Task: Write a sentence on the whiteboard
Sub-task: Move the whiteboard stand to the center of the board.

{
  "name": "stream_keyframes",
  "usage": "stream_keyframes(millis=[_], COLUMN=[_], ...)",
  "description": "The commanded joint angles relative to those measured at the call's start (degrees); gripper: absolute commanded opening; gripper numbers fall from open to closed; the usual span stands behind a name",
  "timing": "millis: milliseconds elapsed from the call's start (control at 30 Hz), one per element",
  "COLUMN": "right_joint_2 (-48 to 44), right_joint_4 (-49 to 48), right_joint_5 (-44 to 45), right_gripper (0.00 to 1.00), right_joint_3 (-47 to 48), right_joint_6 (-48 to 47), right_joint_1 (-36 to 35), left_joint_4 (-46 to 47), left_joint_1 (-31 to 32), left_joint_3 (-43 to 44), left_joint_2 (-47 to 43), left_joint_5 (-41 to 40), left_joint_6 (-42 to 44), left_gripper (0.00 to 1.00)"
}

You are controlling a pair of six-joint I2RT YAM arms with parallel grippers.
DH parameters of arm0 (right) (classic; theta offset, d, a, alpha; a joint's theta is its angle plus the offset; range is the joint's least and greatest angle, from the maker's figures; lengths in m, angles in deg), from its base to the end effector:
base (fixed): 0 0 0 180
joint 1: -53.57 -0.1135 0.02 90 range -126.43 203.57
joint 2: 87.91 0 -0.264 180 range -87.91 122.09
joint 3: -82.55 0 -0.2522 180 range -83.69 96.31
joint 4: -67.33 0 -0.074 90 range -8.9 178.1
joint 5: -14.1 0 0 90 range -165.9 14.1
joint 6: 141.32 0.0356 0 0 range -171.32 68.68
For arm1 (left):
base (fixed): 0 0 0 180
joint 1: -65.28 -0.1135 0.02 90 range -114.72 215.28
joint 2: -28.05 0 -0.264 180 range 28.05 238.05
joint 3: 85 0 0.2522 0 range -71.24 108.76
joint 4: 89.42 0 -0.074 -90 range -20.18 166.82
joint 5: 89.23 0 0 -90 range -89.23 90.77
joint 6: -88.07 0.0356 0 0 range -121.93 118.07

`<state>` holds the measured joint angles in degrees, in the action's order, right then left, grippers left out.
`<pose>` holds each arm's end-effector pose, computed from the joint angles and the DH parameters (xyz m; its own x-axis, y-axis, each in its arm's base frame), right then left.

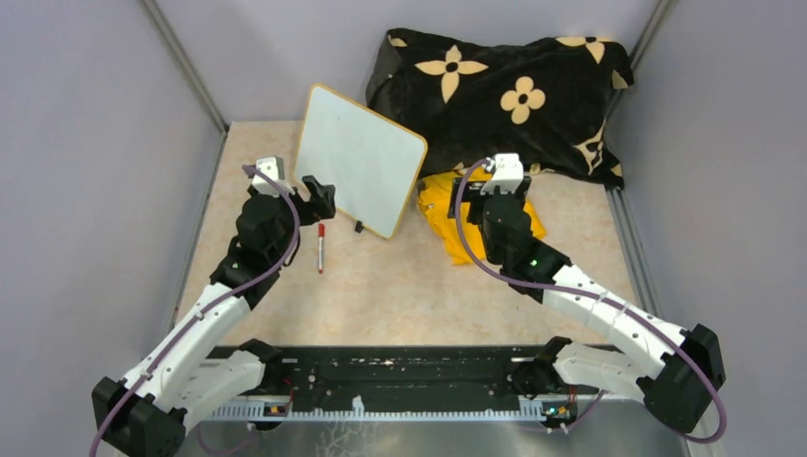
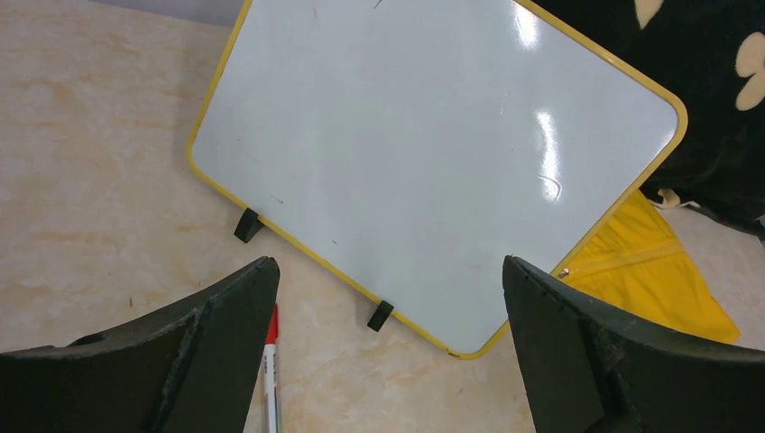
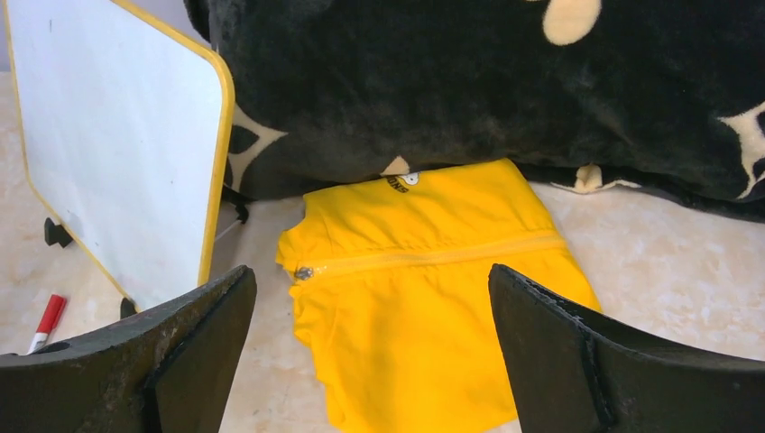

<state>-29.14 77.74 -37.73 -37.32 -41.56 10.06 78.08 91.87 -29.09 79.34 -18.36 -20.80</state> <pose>0.1863 0.1465 0.3292 -0.1292 0.0612 -0.9897 -0.0779 0.9944 0.0716 0.1956 -0.0849 0.3251 -0.1589 -0.2622 -0.9519 0.0858 0.9568 -0.2779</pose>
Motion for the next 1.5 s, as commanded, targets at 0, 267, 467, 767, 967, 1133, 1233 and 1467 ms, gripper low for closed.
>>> stream_keyframes(millis=[0, 267, 467, 767, 967, 1133, 1233, 1467], right_joint_2=[-1.24, -1.54, -1.63, 3.26, 14.13, 22.17, 25.96, 36.21], right_joint_4=[-1.29, -0.90, -0.65, -7.77, -7.42, -8.70, -10.24, -6.45], right_joint_5=[-0.85, -1.15, -4.10, -14.77, -7.80, -7.01, -8.10, -8.04], right_gripper=[0.98, 0.95, 0.94, 0.86, 0.84, 0.75, 0.70, 0.60], right_joint_3=[0.64, 0.35, -1.18, -6.92, -1.46, 1.92, 4.11, 14.77], right_joint_6=[0.95, 1.55, 5.19, 11.48, 17.18, 24.99, 27.00, 29.49], right_joint_1=[-0.65, -0.68, -0.70, -4.75, -12.79, -12.83, -13.13, -16.80], left_joint_4=[1.27, 1.82, 2.18, 2.49, 3.08, 2.96, 3.05, 2.02], left_joint_1=[-0.22, -0.22, -0.23, -0.23, -0.27, -0.22, -0.23, -0.22], left_joint_3=[-0.63, -1.17, -2.43, -3.31, -3.74, -3.98, -4.11, -4.20], left_joint_2=[-1.61, -1.07, -0.07, 1.31, 0.21, -0.55, -1.05, -2.95], left_joint_5=[-0.83, -1.34, -5.39, -5.98, -5.89, -6.39, -6.62, -11.57], left_joint_6=[0.08, 0.61, -0.70, -0.28, -0.54, -0.70, -0.94, -2.01], left_gripper=[0.99, 0.99, 0.99, 0.99, 0.99, 0.99, 0.99, 0.99])
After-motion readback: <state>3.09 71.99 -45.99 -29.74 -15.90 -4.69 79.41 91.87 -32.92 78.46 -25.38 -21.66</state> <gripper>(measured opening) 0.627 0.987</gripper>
